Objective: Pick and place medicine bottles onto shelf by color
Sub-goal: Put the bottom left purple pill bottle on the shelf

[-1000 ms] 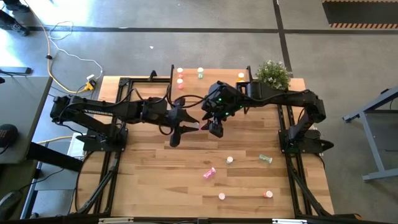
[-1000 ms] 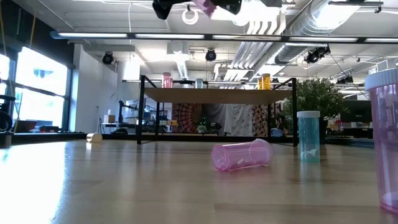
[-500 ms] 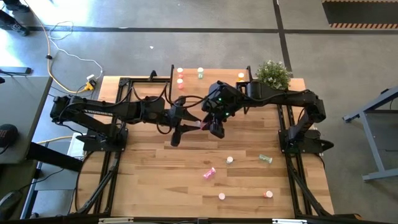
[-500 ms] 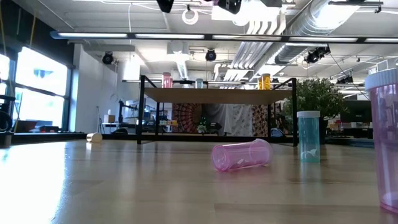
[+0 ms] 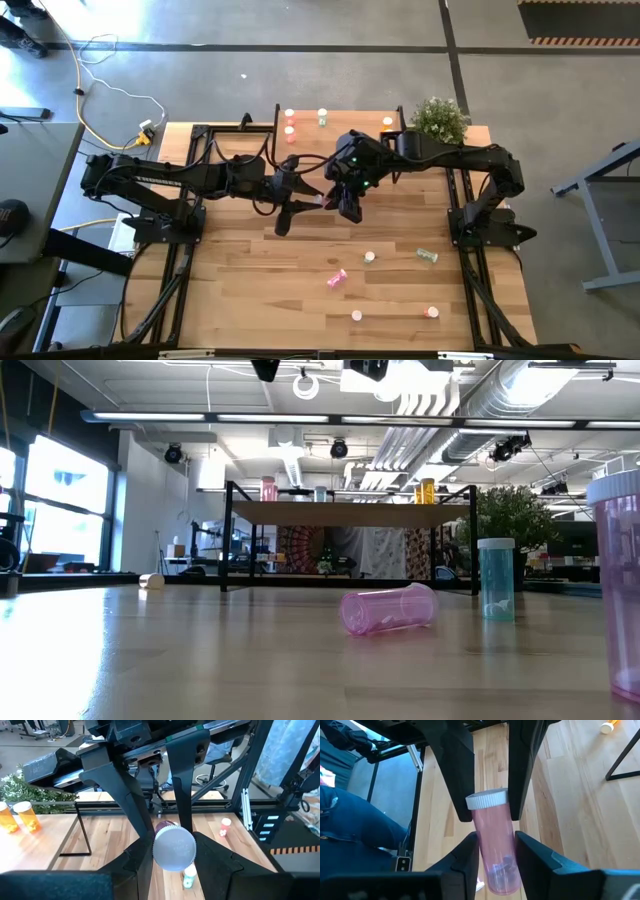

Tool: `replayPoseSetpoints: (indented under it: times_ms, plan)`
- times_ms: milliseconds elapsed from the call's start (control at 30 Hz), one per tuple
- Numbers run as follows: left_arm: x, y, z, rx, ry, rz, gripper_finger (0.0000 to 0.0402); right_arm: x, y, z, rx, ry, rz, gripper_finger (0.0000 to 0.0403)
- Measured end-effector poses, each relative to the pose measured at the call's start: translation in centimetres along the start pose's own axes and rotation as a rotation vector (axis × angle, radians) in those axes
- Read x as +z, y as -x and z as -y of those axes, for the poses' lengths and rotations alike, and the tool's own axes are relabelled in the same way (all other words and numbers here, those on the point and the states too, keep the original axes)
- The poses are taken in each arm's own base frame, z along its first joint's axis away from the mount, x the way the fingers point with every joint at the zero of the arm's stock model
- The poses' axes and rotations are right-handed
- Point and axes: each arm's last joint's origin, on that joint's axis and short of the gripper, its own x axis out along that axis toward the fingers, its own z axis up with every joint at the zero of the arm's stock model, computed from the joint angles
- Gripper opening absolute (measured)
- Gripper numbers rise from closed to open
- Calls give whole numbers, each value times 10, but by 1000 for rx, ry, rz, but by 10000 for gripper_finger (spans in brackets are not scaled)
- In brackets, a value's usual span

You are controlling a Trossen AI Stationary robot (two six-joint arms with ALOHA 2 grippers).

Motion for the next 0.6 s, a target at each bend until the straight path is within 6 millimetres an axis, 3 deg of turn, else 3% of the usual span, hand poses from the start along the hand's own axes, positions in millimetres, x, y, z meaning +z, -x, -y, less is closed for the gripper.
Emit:
replayPoseSetpoints:
  times_ms: [233,600]
  plan:
    - [2,0,-1,12,7,19,140,-1,0,0,-5,-16,-8,103]
    - [1,0,-1,33,39,9,243,-1,0,2,-62,-45,-4,103]
